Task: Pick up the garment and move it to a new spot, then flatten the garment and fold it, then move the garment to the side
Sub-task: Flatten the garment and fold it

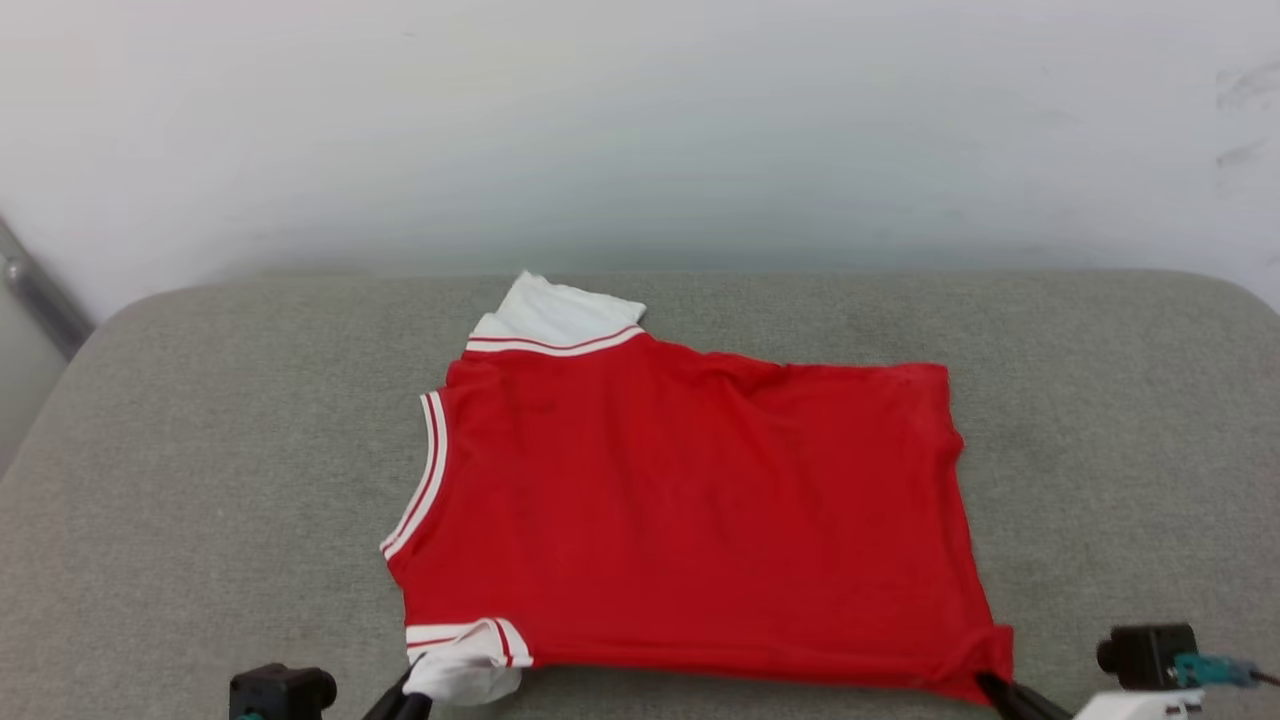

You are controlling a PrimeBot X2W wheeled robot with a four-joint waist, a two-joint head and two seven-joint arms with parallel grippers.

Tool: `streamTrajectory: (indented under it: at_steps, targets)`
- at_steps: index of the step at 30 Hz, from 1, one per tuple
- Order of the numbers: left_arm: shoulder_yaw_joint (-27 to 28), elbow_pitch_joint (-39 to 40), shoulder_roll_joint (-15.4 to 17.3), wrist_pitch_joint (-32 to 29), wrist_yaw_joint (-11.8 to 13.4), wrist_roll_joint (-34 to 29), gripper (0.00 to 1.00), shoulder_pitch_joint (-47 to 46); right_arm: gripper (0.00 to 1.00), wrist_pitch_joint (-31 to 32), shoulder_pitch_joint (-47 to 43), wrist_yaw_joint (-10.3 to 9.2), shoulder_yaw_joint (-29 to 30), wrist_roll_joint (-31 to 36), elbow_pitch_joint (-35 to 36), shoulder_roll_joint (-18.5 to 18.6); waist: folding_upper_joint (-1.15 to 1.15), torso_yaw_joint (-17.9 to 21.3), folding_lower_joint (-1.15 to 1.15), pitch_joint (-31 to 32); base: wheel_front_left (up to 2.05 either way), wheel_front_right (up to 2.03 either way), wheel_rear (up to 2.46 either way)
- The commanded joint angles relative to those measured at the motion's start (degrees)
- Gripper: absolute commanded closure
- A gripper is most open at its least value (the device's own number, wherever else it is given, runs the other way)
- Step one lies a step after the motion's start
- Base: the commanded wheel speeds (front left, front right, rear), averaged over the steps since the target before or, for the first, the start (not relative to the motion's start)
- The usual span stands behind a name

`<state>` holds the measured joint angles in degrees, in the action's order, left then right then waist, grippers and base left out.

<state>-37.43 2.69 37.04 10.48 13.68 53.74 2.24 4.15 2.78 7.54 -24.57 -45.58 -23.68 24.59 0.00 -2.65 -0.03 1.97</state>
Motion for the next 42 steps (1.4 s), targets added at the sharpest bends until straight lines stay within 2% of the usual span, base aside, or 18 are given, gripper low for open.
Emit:
streamTrajectory:
  at_steps: [1,6,9,14,20,23,24,34,35,36,37,38,39,42]
  targets:
    - [0.2,2.6,1.5,-0.9,1.8,0.2,1.0,1.7,1.0,1.3,-3.4,-0.1,3.2,1.3,2.0,-0.5,0.0,-0.5,0.03,0.5,0.0,0.0,0.0]
    - [0.7,10.8,4.1,-3.5,6.3,0.6,1.0,4.9,1.0,8.1,-11.4,-0.1,12.6,7.5,11.4,-3.8,0.0,-0.5,0.03,0.2,0.0,0.0,0.0]
    - [1.1,12.5,4.7,-4.4,6.7,0.8,1.0,3.7,1.0,12.8,-13.3,-0.1,16.7,11.5,16.3,-6.5,0.0,-0.6,0.03,-0.5,0.0,0.0,0.0]
    - [0.7,9.3,4.4,-7.3,3.3,0.7,1.0,-2.3,1.0,20.7,-9.8,-0.09,20.1,16.7,21.4,-9.7,0.0,-0.2,0.03,-3.4,0.0,0.0,0.0]
    - [0.8,1.5,3.6,-10.3,-3.3,1.0,1.0,-12.4,1.0,25.8,-1.2,-0.08,19.5,19.5,22.5,-10.4,0.0,0.7,0.03,-10.5,0.0,0.0,0.0]
    - [0.8,-2.9,3.0,-11.2,-6.6,1.0,1.0,-16.9,1.0,26.8,3.5,-0.08,18.4,20.4,21.0,-9.9,0.0,1.2,0.03,-13.5,0.0,0.0,0.0]
    - [0.8,-2.9,3.0,-11.2,-6.6,1.0,1.0,-16.9,1.0,26.8,3.5,-0.08,18.4,20.4,21.0,-9.9,0.0,1.2,0.03,-13.5,0.0,0.0,0.0]
    - [-0.7,-16.1,-0.4,-13.7,-13.8,2.6,1.0,-24.9,1.0,25.1,12.8,-0.08,13.6,20.0,10.8,-10.1,0.0,2.2,0.03,-18.3,0.0,0.0,0.0]
    - [-0.7,-17.2,-1.0,-13.7,-14.3,2.9,1.0,-25.2,0.92,24.5,13.1,-0.09,13.3,20.0,9.6,-10.2,0.0,2.2,0.03,-18.4,0.0,0.0,0.0]
    - [-0.8,-18.0,-1.5,-13.7,-14.9,3.4,1.0,-25.4,0.56,23.9,13.3,-0.1,13.3,19.8,8.4,-10.4,0.0,2.1,0.03,-18.4,0.0,0.0,0.0]
    - [-0.5,-18.9,-1.9,-13.3,-15.2,3.7,0.95,-25.7,0.0,23.2,13.4,-0.11,13.3,19.8,7.6,-10.5,0.0,2.1,0.03,-18.3,0.0,0.0,0.0]
    - [-0.2,-19.6,-2.4,-12.8,-15.2,3.9,0.52,-25.8,0.0,21.9,13.5,-0.11,13.1,19.7,7.1,-10.5,0.0,2.0,0.03,-18.1,0.0,0.0,0.0]
    - [0.0,-20.3,-2.9,-12.5,-15.4,4.5,0.0,-25.7,0.0,20.7,13.5,-0.11,13.1,19.4,6.9,-10.7,0.0,1.8,0.03,-17.8,0.0,0.0,0.0]
    - [1.3,-21.6,-3.6,-9.9,-14.8,5.2,0.0,-24.4,0.0,16.0,12.1,-0.09,13.5,18.7,7.7,-10.9,0.0,1.4,0.03,-16.0,0.0,0.0,0.0]
